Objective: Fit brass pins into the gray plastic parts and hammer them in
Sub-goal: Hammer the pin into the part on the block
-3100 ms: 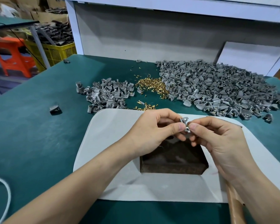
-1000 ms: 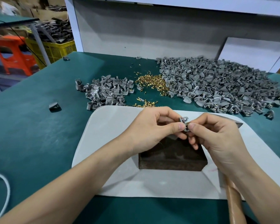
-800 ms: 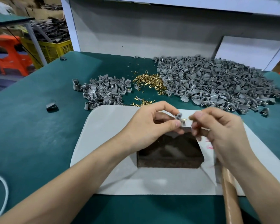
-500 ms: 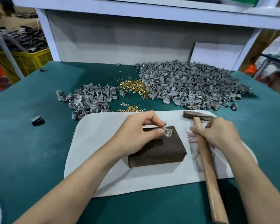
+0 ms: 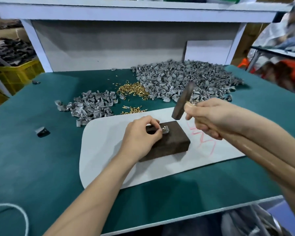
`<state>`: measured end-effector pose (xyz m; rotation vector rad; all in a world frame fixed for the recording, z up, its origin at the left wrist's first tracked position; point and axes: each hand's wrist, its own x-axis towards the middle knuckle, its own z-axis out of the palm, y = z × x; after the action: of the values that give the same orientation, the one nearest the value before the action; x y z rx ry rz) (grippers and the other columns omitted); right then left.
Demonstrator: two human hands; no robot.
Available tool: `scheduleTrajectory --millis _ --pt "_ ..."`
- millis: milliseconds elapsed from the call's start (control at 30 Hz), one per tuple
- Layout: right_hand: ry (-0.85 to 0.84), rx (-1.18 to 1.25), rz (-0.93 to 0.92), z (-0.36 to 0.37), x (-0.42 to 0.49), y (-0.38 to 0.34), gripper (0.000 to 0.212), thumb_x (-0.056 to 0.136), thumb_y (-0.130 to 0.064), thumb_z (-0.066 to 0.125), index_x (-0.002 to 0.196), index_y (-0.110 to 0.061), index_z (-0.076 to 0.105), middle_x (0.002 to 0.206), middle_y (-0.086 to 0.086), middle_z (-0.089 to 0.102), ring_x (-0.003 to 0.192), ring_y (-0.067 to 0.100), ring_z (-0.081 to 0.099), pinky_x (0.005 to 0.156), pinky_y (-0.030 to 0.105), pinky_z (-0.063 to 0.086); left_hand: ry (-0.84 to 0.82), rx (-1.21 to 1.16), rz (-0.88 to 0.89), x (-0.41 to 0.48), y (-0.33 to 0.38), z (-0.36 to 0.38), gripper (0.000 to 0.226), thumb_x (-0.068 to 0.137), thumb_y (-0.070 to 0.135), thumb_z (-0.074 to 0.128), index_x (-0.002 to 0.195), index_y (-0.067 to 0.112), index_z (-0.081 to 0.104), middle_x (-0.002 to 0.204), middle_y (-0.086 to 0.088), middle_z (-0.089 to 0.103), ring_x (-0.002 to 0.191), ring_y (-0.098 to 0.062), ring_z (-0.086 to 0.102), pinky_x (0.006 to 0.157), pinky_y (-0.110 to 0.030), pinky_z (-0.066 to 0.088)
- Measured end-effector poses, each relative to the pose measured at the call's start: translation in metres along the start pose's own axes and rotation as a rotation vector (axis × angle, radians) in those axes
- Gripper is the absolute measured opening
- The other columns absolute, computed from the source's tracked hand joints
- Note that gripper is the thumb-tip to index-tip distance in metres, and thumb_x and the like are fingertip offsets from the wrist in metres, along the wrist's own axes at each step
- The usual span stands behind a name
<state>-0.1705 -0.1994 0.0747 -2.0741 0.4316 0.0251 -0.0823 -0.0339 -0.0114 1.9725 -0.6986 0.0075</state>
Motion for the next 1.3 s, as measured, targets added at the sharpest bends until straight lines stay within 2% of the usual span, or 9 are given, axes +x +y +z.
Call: scheduleTrajectory --millis 100,267,467,600,733,933,1067,1200,1300 --pt "0.046 -0.233 -0.04 0.022 -0.005 -0.015 0.028 0.098 -0.025 0.045 0.076 -0.008 0.046 0.036 -0.004 0.039 0.026 0.015 0.034 0.037 0.019 0.03 -0.02 -0.052 -0.025 0.0 0.0 0.001 0.02 0.077 0.004 0.071 0.071 0.021 0.061 0.096 0.005 0.07 0.092 -0.011 0.066 0.088 -0.022 0.049" --pt "0.012 -0.354 -0.058 0.033 -0.009 -0.021 0.03 0.099 -0.023 0.04 0.074 -0.009 0.042 0.04 -0.001 0.041 0.025 0.016 0.037 0.035 0.021 0.031 -0.028 -0.071 -0.037 0.0 -0.001 0.001 0.022 0.075 0.0 0.069 0.07 0.018 0.059 0.094 0.002 0.071 0.089 -0.014 0.066 0.087 -0.027 0.051" --pt "0.062 -0.278 -0.07 0.029 -0.016 -0.019 0.03 0.1 -0.025 0.041 0.076 -0.007 0.043 0.031 -0.005 0.04 0.023 0.013 0.035 0.03 0.016 0.027 -0.013 -0.089 -0.062 0.001 -0.001 -0.001 0.025 0.078 0.003 0.07 0.066 0.023 0.061 0.096 0.004 0.07 0.088 -0.01 0.066 0.083 -0.02 0.05" --pt "0.051 -0.363 -0.033 0.042 -0.014 -0.014 0.035 0.1 -0.027 0.041 0.069 -0.011 0.039 0.046 0.003 0.045 0.029 0.017 0.04 0.032 0.018 0.031 -0.022 -0.078 -0.045 0.001 -0.001 -0.002 0.016 0.077 0.001 0.072 0.072 0.014 0.067 0.096 -0.001 0.071 0.08 -0.008 0.065 0.079 -0.01 0.049" --pt "0.105 -0.298 -0.082 0.031 -0.01 -0.021 0.034 0.1 -0.029 0.041 0.071 -0.01 0.042 0.033 -0.002 0.039 0.024 0.014 0.037 0.029 0.017 0.029 -0.007 -0.085 -0.053 0.002 -0.001 -0.002 0.015 0.077 0.0 0.072 0.071 0.013 0.067 0.092 0.002 0.069 0.079 -0.004 0.064 0.076 -0.004 0.046" --pt "0.079 -0.318 -0.039 0.042 -0.011 -0.014 0.038 0.099 -0.027 0.04 0.065 -0.011 0.039 0.035 -0.002 0.038 0.023 0.015 0.037 0.031 0.018 0.031 -0.025 -0.104 -0.067 0.002 -0.002 -0.003 0.013 0.077 0.002 0.073 0.073 0.013 0.069 0.093 0.003 0.07 0.079 -0.004 0.064 0.075 -0.004 0.047" --pt "0.063 -0.284 -0.006 0.043 -0.01 -0.016 0.038 0.1 -0.027 0.039 0.066 -0.009 0.041 0.041 0.004 0.042 0.025 0.018 0.039 0.035 0.021 0.033 -0.038 -0.107 -0.071 0.003 -0.003 -0.004 0.014 0.078 0.001 0.073 0.074 0.014 0.069 0.097 -0.001 0.071 0.085 -0.009 0.067 0.082 -0.013 0.05" --pt "0.092 -0.249 -0.021 0.038 -0.012 -0.017 0.035 0.1 -0.03 0.038 0.07 -0.011 0.04 0.034 -0.003 0.039 0.024 0.014 0.036 0.033 0.019 0.03 -0.03 -0.112 -0.062 0.004 -0.004 -0.005 0.014 0.078 0.001 0.072 0.073 0.014 0.069 0.094 0.002 0.07 0.082 -0.004 0.065 0.076 -0.005 0.047" --pt "0.063 -0.314 0.01 0.042 -0.013 -0.018 0.04 0.101 -0.032 0.036 0.067 -0.011 0.041 0.043 0.003 0.043 0.029 0.016 0.04 0.036 0.022 0.034 -0.049 -0.103 -0.055 0.004 -0.005 -0.005 0.014 0.078 0.002 0.073 0.074 0.015 0.069 0.096 0.0 0.071 0.083 -0.006 0.066 0.08 -0.012 0.051"
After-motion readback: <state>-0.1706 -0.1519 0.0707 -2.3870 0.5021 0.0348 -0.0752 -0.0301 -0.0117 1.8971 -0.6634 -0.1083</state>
